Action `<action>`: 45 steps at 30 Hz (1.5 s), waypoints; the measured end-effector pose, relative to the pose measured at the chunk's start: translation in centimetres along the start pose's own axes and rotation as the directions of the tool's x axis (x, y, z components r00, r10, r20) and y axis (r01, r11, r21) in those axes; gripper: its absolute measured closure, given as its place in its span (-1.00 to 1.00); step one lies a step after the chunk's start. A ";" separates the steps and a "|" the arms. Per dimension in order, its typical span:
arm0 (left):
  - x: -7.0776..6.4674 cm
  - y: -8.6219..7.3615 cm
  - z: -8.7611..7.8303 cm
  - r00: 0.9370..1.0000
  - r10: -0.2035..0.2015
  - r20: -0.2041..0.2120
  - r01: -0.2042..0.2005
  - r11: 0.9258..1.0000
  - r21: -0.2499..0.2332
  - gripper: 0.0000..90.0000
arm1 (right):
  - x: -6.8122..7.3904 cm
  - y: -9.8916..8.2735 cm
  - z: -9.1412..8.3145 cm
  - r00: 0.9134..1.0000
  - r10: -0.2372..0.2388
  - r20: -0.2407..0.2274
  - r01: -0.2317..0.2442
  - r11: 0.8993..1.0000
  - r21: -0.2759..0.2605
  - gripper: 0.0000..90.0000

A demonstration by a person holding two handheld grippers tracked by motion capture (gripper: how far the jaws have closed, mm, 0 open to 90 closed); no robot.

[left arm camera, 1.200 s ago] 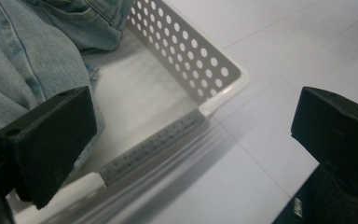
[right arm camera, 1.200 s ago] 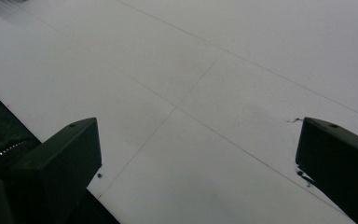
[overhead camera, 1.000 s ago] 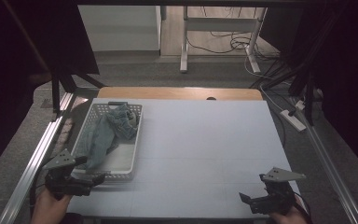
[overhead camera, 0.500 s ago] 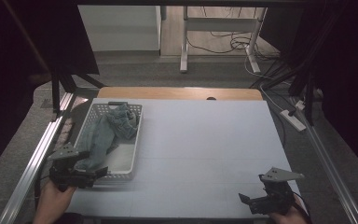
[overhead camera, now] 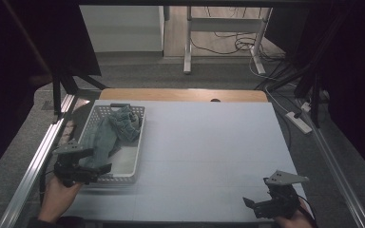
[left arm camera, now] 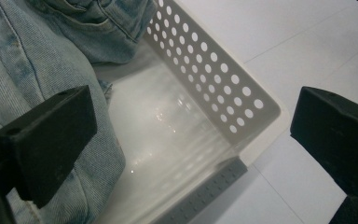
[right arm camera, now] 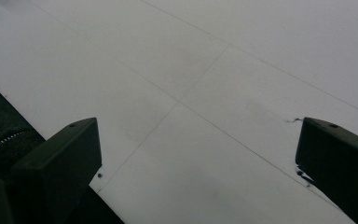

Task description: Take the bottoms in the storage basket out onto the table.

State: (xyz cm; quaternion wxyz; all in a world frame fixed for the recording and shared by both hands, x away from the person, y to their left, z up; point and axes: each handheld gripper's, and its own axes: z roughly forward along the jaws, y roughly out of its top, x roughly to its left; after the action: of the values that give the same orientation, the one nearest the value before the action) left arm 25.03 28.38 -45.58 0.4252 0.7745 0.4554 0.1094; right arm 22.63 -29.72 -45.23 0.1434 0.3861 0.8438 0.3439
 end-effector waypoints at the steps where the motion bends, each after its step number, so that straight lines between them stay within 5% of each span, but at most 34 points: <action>1: 0.1 0.1 0.1 1.000 -0.001 0.000 0.001 1.000 0.000 -1.00 | 0.0 0.0 0.0 1.000 0.000 0.000 0.000 1.000 0.000 -0.98; 28: 2.2 2.8 2.2 1.000 -0.017 -0.007 0.017 0.999 0.028 -1.00 | 0.2 0.1 0.2 1.000 -0.020 0.001 0.020 1.000 0.020 -0.98; 45: 4.7 4.9 3.7 0.997 -0.053 -0.060 0.056 0.997 0.045 -1.00 | 0.3 0.1 0.4 0.999 -0.034 -0.001 0.034 0.999 0.036 -0.98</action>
State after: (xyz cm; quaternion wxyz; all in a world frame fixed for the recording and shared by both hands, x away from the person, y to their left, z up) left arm 32.68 28.96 -45.15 0.3959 0.7681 0.4911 0.1099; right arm 22.69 -29.29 -45.41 0.1420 0.3743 0.8563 0.3263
